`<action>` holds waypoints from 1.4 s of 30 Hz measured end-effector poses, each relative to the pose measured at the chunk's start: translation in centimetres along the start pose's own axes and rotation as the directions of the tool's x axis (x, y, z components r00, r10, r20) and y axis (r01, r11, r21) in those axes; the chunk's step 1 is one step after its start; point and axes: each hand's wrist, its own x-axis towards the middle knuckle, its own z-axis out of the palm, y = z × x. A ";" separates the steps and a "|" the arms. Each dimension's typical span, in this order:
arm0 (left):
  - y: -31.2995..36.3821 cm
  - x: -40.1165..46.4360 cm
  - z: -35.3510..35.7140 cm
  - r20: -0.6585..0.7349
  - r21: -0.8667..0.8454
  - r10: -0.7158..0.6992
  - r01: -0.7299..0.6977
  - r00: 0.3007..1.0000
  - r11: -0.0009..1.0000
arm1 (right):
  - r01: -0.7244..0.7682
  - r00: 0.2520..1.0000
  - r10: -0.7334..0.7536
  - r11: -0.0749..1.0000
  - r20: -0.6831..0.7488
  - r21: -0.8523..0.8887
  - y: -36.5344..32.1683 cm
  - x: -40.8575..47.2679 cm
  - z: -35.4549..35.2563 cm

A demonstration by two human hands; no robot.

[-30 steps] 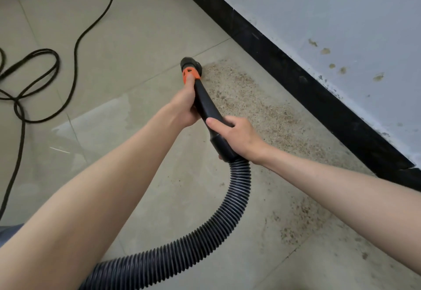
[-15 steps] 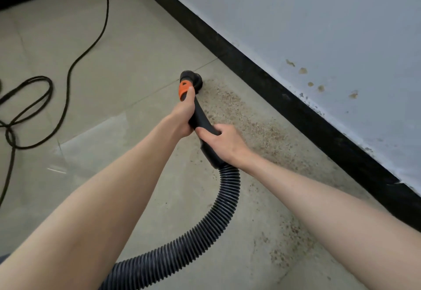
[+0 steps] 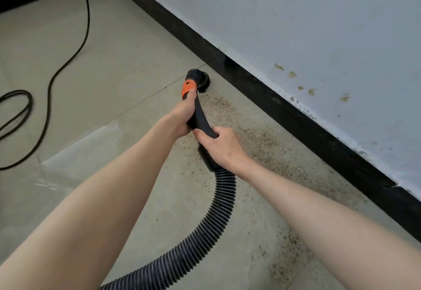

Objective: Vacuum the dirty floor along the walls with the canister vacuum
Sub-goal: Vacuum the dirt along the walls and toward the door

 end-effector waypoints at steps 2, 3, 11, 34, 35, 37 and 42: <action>-0.4 -0.4 -0.3 0.005 0.027 0.008 -0.008 1.000 1.000 | -0.004 1.000 0.004 1.000 0.004 -0.011 0.0 -0.8 0.4; -0.6 -0.7 -0.4 0.015 0.040 0.010 -0.010 1.000 0.999 | -0.009 1.000 0.009 1.000 0.009 -0.011 0.1 -1.2 0.5; -3.4 -3.7 0.8 0.097 0.058 -0.016 0.010 0.995 0.998 | -0.065 0.997 0.063 0.996 -0.034 -0.069 1.9 -5.3 0.5; -3.5 -6.6 -5.0 -0.188 0.036 0.060 -0.054 0.980 0.998 | 0.091 0.988 -0.074 0.988 0.133 -0.124 -0.5 -9.8 1.7; -3.8 -6.6 -5.5 -0.222 0.030 0.072 -0.066 0.972 0.997 | 0.106 0.984 -0.086 0.986 0.153 -0.129 -0.7 -9.8 1.8; -4.4 -6.9 -6.4 -0.279 0.014 0.090 -0.089 0.956 0.996 | 0.125 0.975 -0.101 0.986 0.197 -0.114 -1.0 -10.0 2.0; -6.8 -7.9 -7.3 -0.348 -0.012 0.046 -0.054 0.936 0.998 | 0.087 0.953 -0.075 0.996 0.294 -0.027 -0.7 -11.3 2.2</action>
